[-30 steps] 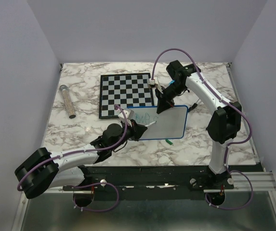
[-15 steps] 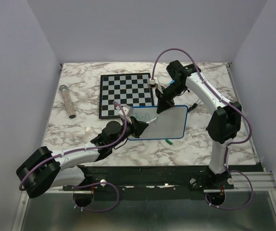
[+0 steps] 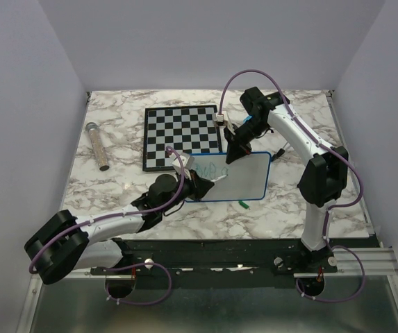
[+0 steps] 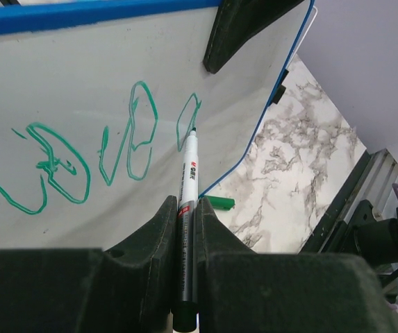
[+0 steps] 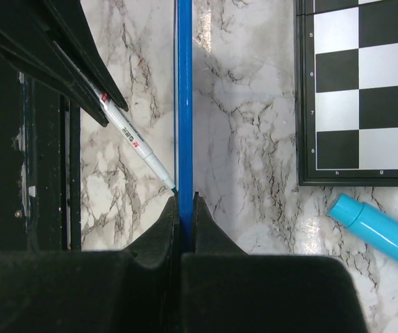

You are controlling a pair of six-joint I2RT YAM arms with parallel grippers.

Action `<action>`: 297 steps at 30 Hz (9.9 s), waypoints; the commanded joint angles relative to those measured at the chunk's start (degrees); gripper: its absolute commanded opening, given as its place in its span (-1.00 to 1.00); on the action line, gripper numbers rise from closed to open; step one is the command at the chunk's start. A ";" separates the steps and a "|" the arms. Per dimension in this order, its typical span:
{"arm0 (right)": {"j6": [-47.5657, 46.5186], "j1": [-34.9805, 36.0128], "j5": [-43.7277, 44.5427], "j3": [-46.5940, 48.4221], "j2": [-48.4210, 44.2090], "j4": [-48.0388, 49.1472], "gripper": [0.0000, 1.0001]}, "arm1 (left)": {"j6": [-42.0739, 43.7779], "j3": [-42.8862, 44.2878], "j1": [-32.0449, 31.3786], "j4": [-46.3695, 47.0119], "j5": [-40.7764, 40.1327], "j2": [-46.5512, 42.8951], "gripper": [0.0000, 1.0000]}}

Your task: Write a sentence on the whiteboard

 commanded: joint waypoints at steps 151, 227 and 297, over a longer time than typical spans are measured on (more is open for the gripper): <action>-1.15 0.23 -1.28 -0.25 2.68 -4.06 -0.99 | -2.32 6.68 1.51 3.95 10.51 6.23 -1.00; -1.33 0.23 -1.28 -0.17 2.59 -4.33 -0.99 | -2.06 10.63 2.92 -2.99 14.47 11.86 -1.00; 0.25 0.14 -1.45 -0.52 2.41 -3.10 -0.99 | 1.02 1.85 2.57 -4.22 22.03 -8.09 -1.00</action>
